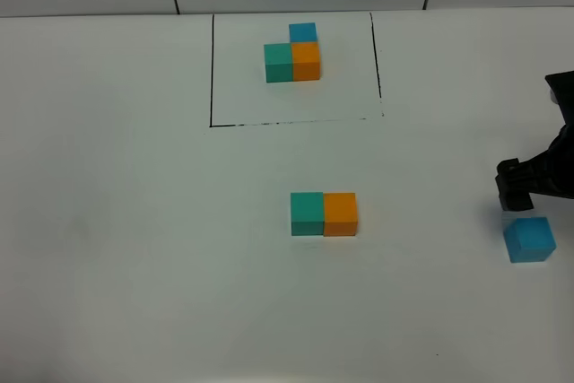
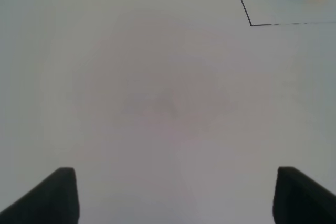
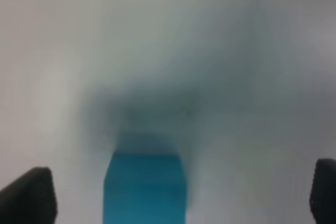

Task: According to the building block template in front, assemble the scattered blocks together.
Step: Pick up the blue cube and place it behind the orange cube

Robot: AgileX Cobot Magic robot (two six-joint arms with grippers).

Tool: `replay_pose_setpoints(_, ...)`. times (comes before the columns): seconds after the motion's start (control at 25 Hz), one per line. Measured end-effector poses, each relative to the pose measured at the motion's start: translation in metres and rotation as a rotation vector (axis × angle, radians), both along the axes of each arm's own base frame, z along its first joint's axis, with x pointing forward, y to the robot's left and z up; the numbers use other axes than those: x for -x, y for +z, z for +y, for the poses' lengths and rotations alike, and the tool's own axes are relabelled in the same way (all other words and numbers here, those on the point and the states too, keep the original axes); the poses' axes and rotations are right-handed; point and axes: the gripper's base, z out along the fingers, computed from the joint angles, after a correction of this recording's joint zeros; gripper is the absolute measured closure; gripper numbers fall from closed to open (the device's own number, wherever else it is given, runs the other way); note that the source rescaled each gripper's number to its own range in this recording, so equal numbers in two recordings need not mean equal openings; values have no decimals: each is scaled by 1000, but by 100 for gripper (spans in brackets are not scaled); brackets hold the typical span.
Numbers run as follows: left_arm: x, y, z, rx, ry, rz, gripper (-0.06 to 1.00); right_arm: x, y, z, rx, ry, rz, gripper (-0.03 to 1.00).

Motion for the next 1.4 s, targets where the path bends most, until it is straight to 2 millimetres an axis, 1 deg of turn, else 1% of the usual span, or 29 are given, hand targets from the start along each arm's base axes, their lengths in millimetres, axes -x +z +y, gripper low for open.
replay_pose_setpoints(0.16, 0, 0, 0, 0, 0, 0, 26, -1, -11, -1, -32, -1, 47, 0)
replay_pose_setpoints(0.4, 0, 0, 0, 0, 0, 0, 26, -5, -43, -7, -33, -9, 122, 3)
replay_pose_setpoints(0.48, 0, 0, 0, 0, 0, 0, 26, -5, -52, -8, -36, -7, 143, 5)
replay_pose_setpoints(0.56, 0, 0, 0, 0, 0, 0, 26, -6, -56, -7, -42, -5, 136, 12)
replay_pose_setpoints(0.64, 0, 0, 0, 0, 0, 0, 26, -7, -57, -7, -48, -9, 129, 25)
replay_pose_setpoints(0.72, 0, 0, 0, 0, 0, 0, 26, -8, -57, -6, -55, -17, 126, 45)
replay_pose_setpoints(0.76, 0, 0, 0, 0, 0, 0, 26, -8, -57, -6, -56, -21, 126, 60)
replay_pose_setpoints(0.8, 0, 0, 0, 0, 0, 0, 26, -8, -57, -6, -61, -33, 126, 80)
replay_pose_setpoints(0.84, 0, 0, 0, 0, 0, 0, 26, -8, -57, -6, -64, -42, 126, 97)
replay_pose_setpoints(0.88, 0, 0, 0, 0, 0, 0, 26, -8, -57, -6, -66, -50, 124, 93)
replay_pose_setpoints(1.0, 0, 0, 0, 0, 0, 0, 26, -9, -55, -2, -72, -66, 106, 94)
replay_pose_setpoints(1.12, 0, 0, 0, 0, 0, 0, 26, -19, -39, 11, -84, -59, 58, 94)
replay_pose_setpoints(1.16, 0, 0, 0, 0, 0, 0, 26, -25, -31, 17, -88, -54, 35, 94)
replay_pose_setpoints(1.24, 0, 0, 0, 0, 0, 0, 26, -39, -13, 34, -93, -32, -9, 94)
replay_pose_setpoints(1.32, 0, 0, 0, 0, 0, 0, 26, -51, 4, 56, -95, -4, -32, 94)
replay_pose_setpoints(1.4, 0, 0, 0, 0, 0, 0, 26, -61, 14, 79, -96, 14, -36, 94)
